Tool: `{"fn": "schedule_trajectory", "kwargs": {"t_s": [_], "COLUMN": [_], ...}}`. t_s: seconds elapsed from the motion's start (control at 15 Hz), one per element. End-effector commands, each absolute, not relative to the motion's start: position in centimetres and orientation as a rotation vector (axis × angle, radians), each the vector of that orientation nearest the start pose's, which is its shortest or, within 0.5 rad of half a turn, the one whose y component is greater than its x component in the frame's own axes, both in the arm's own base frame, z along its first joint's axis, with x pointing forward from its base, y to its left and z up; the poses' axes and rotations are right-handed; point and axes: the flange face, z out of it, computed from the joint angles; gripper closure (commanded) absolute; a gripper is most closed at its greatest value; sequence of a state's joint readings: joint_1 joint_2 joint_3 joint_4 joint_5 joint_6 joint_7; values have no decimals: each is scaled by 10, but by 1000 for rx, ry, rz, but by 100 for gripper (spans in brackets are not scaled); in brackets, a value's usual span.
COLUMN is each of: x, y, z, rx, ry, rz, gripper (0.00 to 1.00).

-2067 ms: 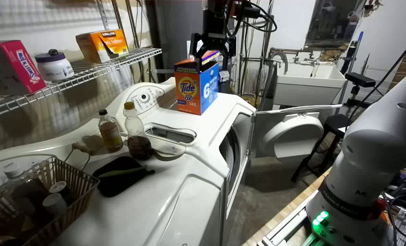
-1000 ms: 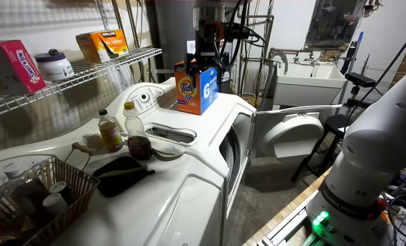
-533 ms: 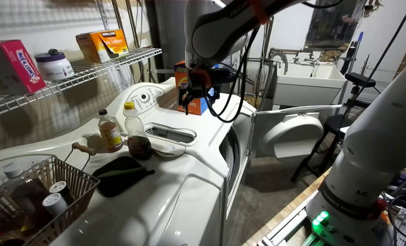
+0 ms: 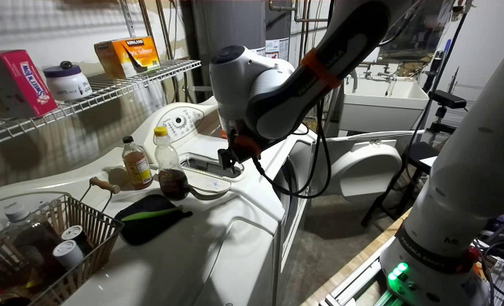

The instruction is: Close the detergent compartment of the washing machine on the right

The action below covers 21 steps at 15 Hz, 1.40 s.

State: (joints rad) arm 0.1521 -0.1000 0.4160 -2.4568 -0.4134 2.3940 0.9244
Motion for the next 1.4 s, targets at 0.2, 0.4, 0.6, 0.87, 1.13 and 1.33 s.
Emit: {"fn": "schedule_trajectory", "kwargs": {"t_s": [0.2, 0.4, 0.6, 0.87, 1.13, 1.33], "x": [396, 398, 397, 401, 413, 424], "y": [259, 265, 289, 321, 349, 360], "z": [326, 319, 300, 281, 268, 257], "rx": [-3361, -3373, -3451, -3505, -3484, -3470], "ry": [49, 3, -149, -374, -530, -615], "rz": [-409, -372, -339, -414, -549, -625], "gripper": [0, 0, 0, 0, 0, 0]}}
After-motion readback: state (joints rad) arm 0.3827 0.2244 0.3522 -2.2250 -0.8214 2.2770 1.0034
